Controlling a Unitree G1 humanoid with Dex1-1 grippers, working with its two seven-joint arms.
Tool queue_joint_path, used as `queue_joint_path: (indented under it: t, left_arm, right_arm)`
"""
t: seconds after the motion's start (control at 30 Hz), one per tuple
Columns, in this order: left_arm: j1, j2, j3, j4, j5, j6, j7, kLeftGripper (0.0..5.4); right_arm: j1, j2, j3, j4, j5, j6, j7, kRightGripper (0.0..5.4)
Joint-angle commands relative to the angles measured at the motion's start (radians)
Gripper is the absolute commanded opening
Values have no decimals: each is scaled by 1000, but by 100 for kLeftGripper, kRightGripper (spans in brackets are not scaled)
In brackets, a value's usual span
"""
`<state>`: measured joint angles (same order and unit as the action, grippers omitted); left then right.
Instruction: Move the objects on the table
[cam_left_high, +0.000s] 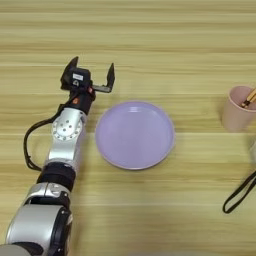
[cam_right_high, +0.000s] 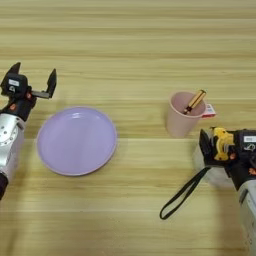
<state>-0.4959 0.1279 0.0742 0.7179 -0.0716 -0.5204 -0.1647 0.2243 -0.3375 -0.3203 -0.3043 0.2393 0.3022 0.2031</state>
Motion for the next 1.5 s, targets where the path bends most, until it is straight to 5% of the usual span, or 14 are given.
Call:
queue_joint_path:
  t: [0.03,0.63,0.97,1.5]
  left_arm:
    - [-21,4,2,15,12,-7,2,540]
    - [-23,6,-2,29,16,-11,3,540]
    - [-23,4,-4,30,22,-13,6,540]
    - [-23,-5,-5,33,37,-16,15,540]
  right_arm:
    - [0,4,-2,3,1,15,1,538]
    - [-4,23,-10,18,24,31,-5,538]
    - [-5,29,-11,30,28,16,4,424]
    - [-10,30,-25,-69,56,36,9,418]
